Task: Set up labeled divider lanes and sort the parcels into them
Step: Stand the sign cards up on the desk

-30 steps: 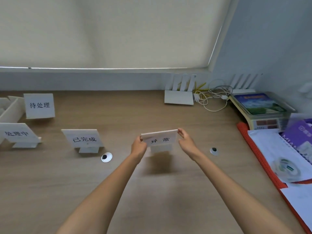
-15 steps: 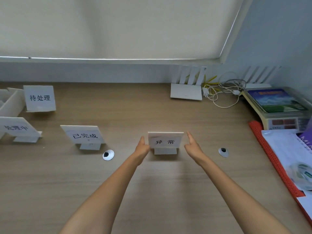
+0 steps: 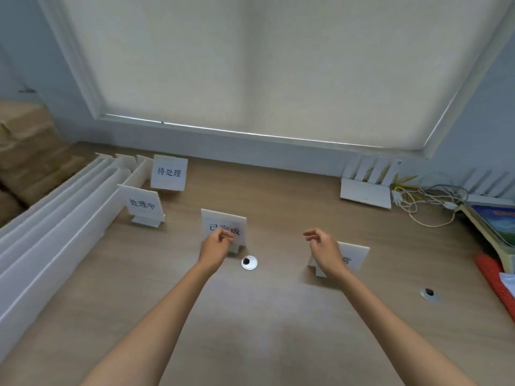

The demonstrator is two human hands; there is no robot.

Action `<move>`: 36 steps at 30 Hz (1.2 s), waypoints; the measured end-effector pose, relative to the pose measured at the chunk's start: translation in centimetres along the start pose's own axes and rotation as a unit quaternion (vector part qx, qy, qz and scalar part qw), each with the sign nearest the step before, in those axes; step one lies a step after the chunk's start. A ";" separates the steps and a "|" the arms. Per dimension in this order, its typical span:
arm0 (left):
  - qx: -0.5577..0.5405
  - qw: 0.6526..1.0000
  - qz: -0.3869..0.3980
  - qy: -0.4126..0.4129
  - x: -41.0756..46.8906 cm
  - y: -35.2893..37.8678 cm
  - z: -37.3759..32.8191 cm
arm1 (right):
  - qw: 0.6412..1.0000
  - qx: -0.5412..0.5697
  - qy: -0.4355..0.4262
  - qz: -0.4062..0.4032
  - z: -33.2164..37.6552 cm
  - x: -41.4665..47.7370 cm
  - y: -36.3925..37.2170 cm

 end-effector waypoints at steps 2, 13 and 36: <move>0.005 1.000 -0.022 0.002 -0.3 -4.9 0.6 | 0.999 0.007 -0.027 0.022 3.7 -0.4 2.8; 0.030 0.995 -0.098 0.002 4.6 -27.5 4.9 | 0.992 0.013 -0.107 0.061 23.2 1.6 16.3; 0.113 0.991 -0.043 -0.055 29.3 -30.4 19.5 | 0.962 0.206 0.179 0.028 32.5 35.0 40.8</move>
Point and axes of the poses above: each hand's wrist, its own x-axis towards the middle knuckle, its own y-axis out of the palm, z = x × y, the point moved 4 cm from there along x, towards the middle knuckle, and after that the axes turned 10 degrees about -x, right-handed, at the moved point
